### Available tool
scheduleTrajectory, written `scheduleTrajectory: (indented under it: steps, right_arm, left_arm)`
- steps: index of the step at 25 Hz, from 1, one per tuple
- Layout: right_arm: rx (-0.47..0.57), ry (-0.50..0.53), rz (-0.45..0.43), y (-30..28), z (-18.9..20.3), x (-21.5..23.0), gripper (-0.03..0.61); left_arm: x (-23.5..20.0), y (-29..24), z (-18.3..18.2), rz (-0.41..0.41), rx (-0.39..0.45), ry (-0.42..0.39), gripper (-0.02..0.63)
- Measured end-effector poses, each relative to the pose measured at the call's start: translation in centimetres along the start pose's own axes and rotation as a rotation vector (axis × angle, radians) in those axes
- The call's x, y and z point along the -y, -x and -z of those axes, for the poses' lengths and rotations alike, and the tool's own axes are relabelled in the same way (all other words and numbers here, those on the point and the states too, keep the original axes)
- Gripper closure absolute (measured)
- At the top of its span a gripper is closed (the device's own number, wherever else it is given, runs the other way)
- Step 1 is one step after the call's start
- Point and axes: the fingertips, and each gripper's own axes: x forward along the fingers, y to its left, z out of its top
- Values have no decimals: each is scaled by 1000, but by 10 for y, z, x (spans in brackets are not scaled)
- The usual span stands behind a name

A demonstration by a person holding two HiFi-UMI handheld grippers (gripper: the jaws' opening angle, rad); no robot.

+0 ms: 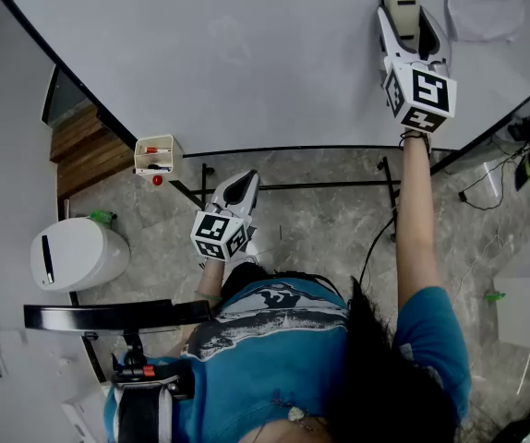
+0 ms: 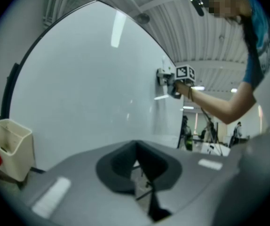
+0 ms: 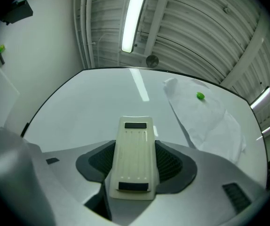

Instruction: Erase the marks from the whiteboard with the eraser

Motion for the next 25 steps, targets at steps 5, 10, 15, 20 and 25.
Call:
scheduleTrajectory:
  steps: [5,10,15,20,25]
  right_arm:
    - [-28,-36,-89,26,12,-28,316]
    - [-90,6,-201,62,34,-71,316]
    - [-148,-80,-327,107,64,-118,316]
    - [-218,-125,-451,158,98,-170,316]
    - [-272,-181,-513,196,120,-197,316]
  left_arm:
    - [16,7,3,-21,-6,-3,611]
    - [38,14,9,-43,-6,3,611]
    - [63,27,26,-80,-21,22,610]
    - [87,54,55,-124,-66,38,609]
    - [103,83,75,-170,-117,34,609]
